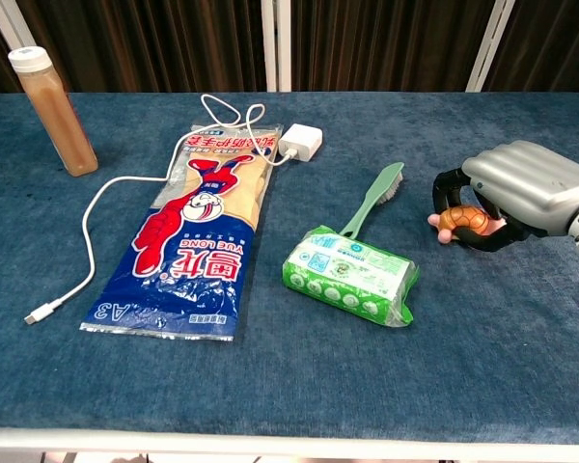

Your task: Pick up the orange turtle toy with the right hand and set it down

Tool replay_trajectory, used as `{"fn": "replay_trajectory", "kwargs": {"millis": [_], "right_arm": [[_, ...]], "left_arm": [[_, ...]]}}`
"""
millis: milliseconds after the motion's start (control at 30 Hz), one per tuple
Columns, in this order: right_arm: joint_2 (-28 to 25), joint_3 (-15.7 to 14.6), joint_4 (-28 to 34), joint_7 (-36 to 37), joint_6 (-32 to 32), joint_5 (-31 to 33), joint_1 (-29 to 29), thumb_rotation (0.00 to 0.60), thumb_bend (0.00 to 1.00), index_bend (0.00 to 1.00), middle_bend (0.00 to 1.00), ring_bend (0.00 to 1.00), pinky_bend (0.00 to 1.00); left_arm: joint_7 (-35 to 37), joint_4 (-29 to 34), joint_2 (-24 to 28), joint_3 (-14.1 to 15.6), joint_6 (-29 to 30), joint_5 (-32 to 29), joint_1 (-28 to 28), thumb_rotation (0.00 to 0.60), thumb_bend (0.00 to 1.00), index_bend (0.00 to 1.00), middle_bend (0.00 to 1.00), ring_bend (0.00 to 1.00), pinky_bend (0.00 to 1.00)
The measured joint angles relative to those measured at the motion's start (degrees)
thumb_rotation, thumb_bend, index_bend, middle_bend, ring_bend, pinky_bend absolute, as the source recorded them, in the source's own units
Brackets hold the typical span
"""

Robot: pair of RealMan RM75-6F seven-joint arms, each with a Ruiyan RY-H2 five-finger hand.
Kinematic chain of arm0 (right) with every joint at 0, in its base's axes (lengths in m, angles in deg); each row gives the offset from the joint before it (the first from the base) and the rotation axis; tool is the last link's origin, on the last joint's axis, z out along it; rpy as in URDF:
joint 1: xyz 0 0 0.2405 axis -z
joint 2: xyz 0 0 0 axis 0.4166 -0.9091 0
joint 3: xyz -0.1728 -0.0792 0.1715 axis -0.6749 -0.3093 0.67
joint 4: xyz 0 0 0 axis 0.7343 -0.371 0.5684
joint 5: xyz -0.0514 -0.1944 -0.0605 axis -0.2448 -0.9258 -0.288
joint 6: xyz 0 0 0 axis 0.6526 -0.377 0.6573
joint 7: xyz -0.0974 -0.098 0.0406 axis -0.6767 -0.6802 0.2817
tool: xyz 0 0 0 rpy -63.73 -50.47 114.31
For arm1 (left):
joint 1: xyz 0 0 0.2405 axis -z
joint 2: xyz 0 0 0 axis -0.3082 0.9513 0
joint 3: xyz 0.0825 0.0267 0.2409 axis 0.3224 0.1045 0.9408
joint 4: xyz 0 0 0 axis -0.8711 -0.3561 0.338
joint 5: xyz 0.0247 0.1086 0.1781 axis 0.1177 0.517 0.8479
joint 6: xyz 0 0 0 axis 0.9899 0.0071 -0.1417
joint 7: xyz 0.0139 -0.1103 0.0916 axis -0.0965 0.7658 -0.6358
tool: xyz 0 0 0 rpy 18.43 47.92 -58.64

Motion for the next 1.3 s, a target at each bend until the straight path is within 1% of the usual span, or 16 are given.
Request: {"fn": "replay_trajectory", "kwargs": {"millis": [67,100,267,333,400,433,567,600,667,767,967,1000,1033,1100,1167,1300], "right_arm": [[-1.24,0.21,1.55,-0.04,0.14,0.28,0.05,0.600,0.16,0.12,0.20,0.13,0.28],[-2.06,0.34,2.46,-0.12,0.22,0.43,0.09,0.600,0.16,0.11,0.19,0.12,0.28],[-4.15,0.49,4.87,-1.00,0.64,0.99,0.30,0.600,0.16,0.10,0.20,0.12,0.28],[-4.59,0.42,5.38,-1.42,0.83,1.25,0.46,0.600,0.16,0.13,0.23,0.13,0.28],[-4.80,0.32,5.62,-1.81,1.20,1.61,0.55,0.600,0.16,0.20,0.28,0.17,0.30],[-4.85,0.28,5.68,-2.03,1.41,1.76,0.57,0.600,0.16,0.22,0.29,0.19,0.31],[-4.58,0.21,5.51,-3.14,2.03,2.41,0.61,0.600,0.21,0.44,0.40,0.33,0.46],[-4.19,0.29,5.26,-3.32,1.78,2.42,0.64,0.600,0.23,0.48,0.42,0.35,0.48],[-3.46,0.45,4.69,-3.38,1.07,2.27,0.72,0.600,0.26,0.60,0.50,0.44,0.56],[-2.09,0.66,3.17,-3.41,0.00,1.74,0.80,0.600,0.31,0.71,0.58,0.52,0.64],[0.42,0.87,0.41,-4.00,-0.36,1.23,0.53,0.600,0.39,0.90,0.71,0.65,0.78],[0.82,0.93,0.03,-4.09,-0.34,1.21,0.46,0.600,0.40,0.91,0.72,0.67,0.79],[1.10,0.98,-0.26,-4.11,-0.36,1.20,0.42,0.600,0.43,0.96,0.75,0.70,0.82],[1.73,1.12,-0.94,-3.96,-0.54,1.15,0.38,0.600,0.49,1.00,0.80,0.75,0.87],[2.13,1.21,-1.51,-3.75,-0.83,1.03,0.39,0.600,0.52,1.00,0.83,0.77,0.89],[2.53,1.44,-2.15,-3.34,-1.67,0.86,0.62,0.600,0.52,1.00,0.84,0.79,0.91]], "left_arm": [[-0.09,0.11,0.02,-0.01,-0.10,-0.03,0.05,0.600,0.09,0.05,0.00,0.00,0.06],[-0.14,0.18,0.04,-0.01,-0.14,-0.03,0.07,0.600,0.09,0.05,0.00,0.00,0.06],[-0.45,0.57,0.19,-0.07,-0.11,0.04,0.17,0.600,0.09,0.05,0.00,0.00,0.06],[-0.59,0.71,0.26,-0.07,-0.14,0.08,0.22,0.600,0.09,0.05,0.00,0.00,0.06],[-0.64,0.81,0.31,-0.07,-0.19,0.11,0.27,0.600,0.09,0.05,0.00,0.00,0.06],[-0.65,0.83,0.32,-0.07,-0.20,0.11,0.29,0.600,0.09,0.05,0.00,0.00,0.06],[-0.57,0.80,0.29,-0.06,-0.29,0.01,0.28,0.600,0.09,0.05,0.00,0.00,0.06],[-0.52,0.79,0.29,-0.05,-0.30,0.00,0.27,0.600,0.09,0.05,0.00,0.00,0.06],[-0.35,0.75,0.29,-0.05,-0.31,-0.05,0.25,0.600,0.09,0.05,0.00,0.00,0.06],[0.06,0.56,0.28,-0.05,-0.39,-0.14,0.24,0.600,0.09,0.05,0.00,0.00,0.06],[0.73,0.03,0.13,-0.01,-0.51,-0.23,0.20,0.600,0.09,0.05,0.00,0.00,0.06],[0.81,-0.04,0.12,0.00,-0.51,-0.24,0.18,0.600,0.09,0.05,0.00,0.00,0.06],[0.86,-0.11,0.11,0.01,-0.49,-0.24,0.16,0.600,0.09,0.05,0.00,0.00,0.06],[0.99,-0.21,0.07,0.02,-0.41,-0.24,0.11,0.600,0.09,0.05,0.00,0.00,0.06],[1.10,-0.32,0.06,0.01,-0.33,-0.24,0.07,0.600,0.09,0.05,0.00,0.00,0.06],[1.16,-0.37,0.03,0.00,-0.25,-0.17,0.06,0.600,0.09,0.05,0.00,0.00,0.06]]}}
